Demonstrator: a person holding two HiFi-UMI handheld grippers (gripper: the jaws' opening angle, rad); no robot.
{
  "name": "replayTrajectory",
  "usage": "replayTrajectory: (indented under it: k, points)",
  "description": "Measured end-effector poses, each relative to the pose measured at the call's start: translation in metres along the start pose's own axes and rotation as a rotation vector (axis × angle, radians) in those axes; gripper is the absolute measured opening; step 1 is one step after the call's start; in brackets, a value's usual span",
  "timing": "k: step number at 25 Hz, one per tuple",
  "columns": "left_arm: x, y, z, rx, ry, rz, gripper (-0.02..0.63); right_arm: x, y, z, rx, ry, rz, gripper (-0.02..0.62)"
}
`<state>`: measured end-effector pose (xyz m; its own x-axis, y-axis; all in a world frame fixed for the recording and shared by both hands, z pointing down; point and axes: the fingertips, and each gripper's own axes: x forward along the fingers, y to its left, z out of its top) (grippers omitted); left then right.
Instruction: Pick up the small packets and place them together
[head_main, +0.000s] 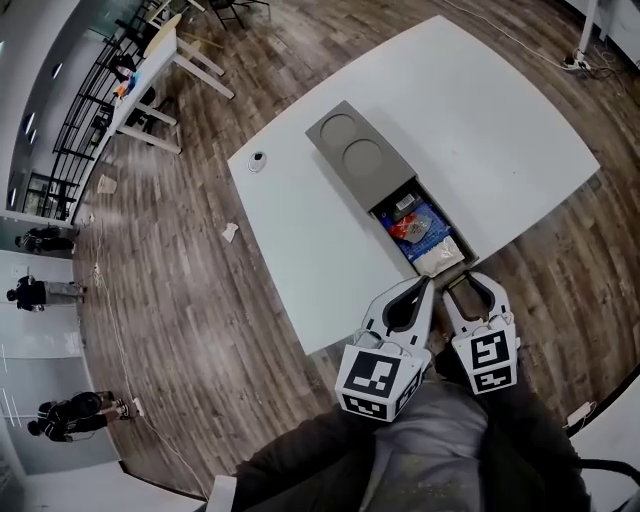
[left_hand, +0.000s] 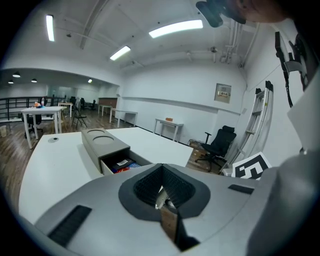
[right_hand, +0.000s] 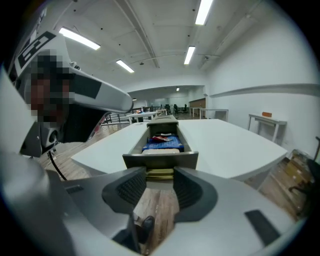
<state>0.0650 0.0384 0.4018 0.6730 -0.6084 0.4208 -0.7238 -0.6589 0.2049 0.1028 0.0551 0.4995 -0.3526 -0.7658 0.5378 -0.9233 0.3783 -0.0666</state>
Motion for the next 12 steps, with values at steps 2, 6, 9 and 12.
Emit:
replayTrajectory:
  k: [2,6,9,12]
  points:
    - [-0.001,-0.008,-0.002,0.012,0.005,-0.012,0.003,-0.006,0.001,-0.007,0.002,0.004,-0.002,0.173]
    - [-0.001,-0.018,-0.001,0.035,0.010,-0.034,0.003,-0.014,0.002,-0.015,0.011,0.009,-0.005,0.173]
    - [-0.002,-0.025,0.000,0.044,0.012,-0.047,0.003,-0.021,0.003,-0.016,0.014,-0.005,-0.013,0.173]
    - [-0.004,-0.029,-0.002,0.049,0.017,-0.061,0.003,-0.024,0.004,-0.013,0.015,-0.026,-0.021,0.173]
